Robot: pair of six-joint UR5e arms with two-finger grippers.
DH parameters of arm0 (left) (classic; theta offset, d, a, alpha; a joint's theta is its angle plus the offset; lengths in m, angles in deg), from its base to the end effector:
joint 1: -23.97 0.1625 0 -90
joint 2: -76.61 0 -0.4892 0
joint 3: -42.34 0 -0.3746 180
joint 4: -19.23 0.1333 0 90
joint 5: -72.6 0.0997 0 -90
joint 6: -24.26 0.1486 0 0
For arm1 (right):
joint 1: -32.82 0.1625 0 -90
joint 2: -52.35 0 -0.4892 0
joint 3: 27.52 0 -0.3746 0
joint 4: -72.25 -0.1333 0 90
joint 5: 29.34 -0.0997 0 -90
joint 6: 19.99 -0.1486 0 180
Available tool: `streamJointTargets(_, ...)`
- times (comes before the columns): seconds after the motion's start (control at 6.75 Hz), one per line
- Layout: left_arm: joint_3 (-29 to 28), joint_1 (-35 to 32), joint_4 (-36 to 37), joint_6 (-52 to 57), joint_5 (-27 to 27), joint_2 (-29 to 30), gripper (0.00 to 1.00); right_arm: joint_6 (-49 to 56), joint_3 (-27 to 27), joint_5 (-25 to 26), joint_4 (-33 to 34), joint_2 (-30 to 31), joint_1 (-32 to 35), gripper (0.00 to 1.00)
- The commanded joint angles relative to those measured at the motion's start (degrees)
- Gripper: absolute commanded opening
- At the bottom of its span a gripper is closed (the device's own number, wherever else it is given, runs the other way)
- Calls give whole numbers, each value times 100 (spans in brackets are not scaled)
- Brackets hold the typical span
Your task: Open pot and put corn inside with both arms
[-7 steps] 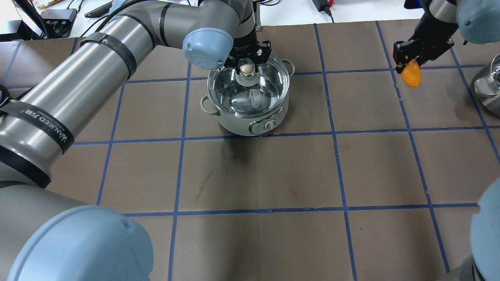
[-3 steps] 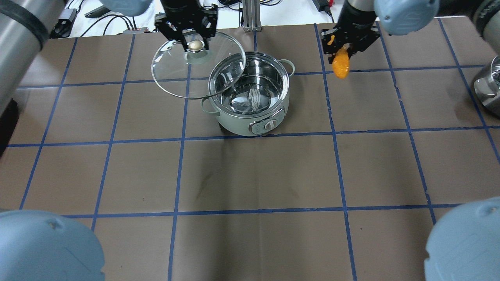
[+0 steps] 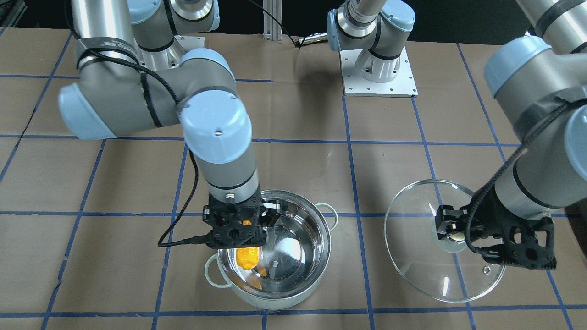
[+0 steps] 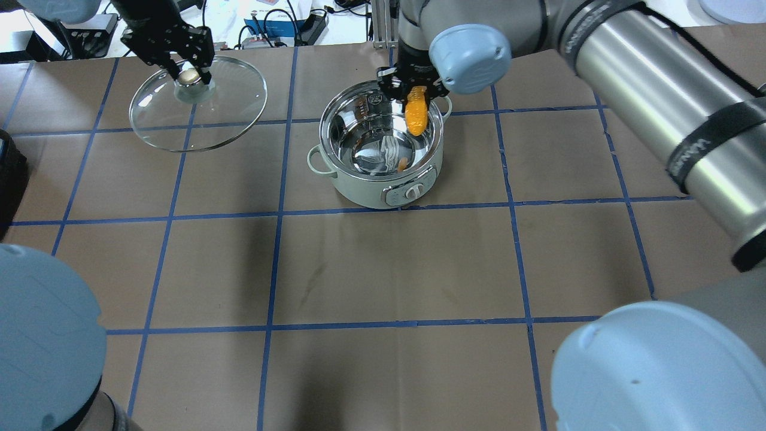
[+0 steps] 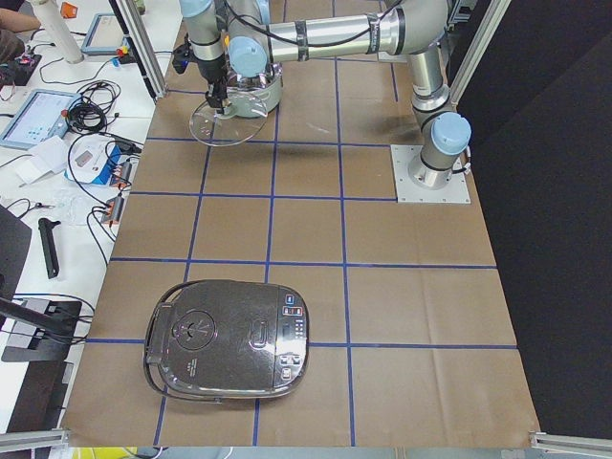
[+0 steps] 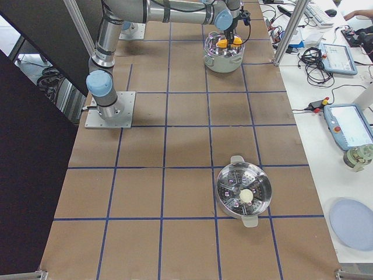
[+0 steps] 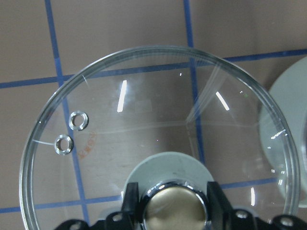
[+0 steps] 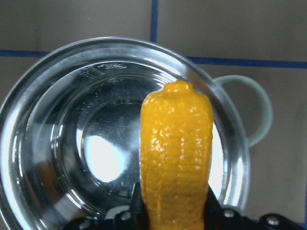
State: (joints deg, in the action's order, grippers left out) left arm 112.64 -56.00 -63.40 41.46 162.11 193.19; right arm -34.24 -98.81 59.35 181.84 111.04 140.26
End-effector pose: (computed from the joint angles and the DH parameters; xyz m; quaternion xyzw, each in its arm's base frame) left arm -0.0120 -0.7046 0.4074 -0.0625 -0.9980 0.0052 0.0031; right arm 0.3512 -0.6620 0.3634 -0.0285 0.9977 -0.0555 0.0276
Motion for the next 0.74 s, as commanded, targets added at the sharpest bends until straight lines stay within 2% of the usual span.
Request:
streamJointTargets(0.0, 1592, 342, 2152, 346, -57, 145, 9, -201, 37, 34, 308, -340, 243, 8)
streamJointTargets(0.15, 1922, 342, 2521, 241, -109, 215, 9, -192, -24, 69, 527, -498, 243, 8)
streamJointTargets(0.3, 1960, 342, 2524, 92, -545, 277, 9, -192, -182, 191, 755, -586, 243, 8)
streamJointTargets(0.59, 2057, 324, 2533, 64, -637, 295, 9, -192, -647, 201, 1274, -649, 243, 8)
